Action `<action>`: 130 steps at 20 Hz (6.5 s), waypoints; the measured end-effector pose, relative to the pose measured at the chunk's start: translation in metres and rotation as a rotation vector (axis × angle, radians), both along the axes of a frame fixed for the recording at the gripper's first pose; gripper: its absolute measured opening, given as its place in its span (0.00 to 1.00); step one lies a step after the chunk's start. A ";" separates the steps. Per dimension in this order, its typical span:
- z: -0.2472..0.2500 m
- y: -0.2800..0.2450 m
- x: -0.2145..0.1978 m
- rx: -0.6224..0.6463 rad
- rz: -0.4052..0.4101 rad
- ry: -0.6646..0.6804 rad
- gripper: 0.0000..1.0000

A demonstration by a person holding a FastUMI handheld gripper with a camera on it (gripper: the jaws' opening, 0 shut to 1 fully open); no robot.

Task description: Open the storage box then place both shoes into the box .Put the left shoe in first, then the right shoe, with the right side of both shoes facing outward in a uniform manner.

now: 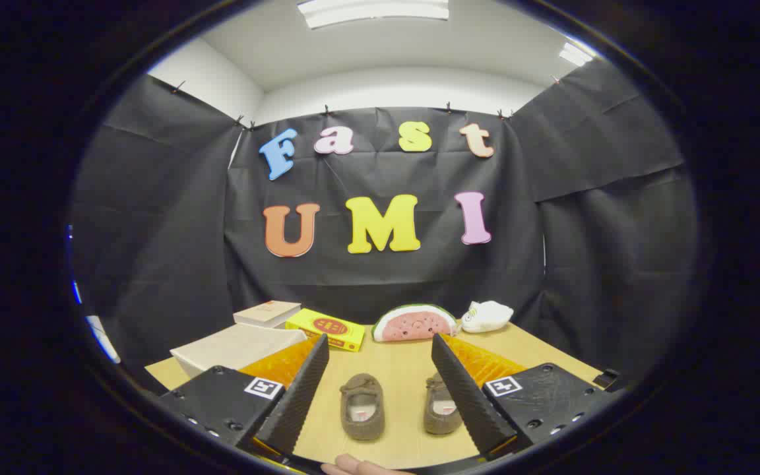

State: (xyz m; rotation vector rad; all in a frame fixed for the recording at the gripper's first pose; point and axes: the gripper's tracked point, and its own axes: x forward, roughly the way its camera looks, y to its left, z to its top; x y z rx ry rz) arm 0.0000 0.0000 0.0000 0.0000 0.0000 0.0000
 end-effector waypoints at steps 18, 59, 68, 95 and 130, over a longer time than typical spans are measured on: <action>-0.028 -0.027 0.018 0.013 -0.028 0.051 0.95; -0.139 0.183 0.189 0.870 0.785 0.818 0.59; -0.121 0.167 0.183 0.787 0.688 0.782 0.27; 0.066 0.372 0.163 0.686 0.697 0.702 0.04; -0.103 0.142 0.181 0.311 0.166 1.045 0.95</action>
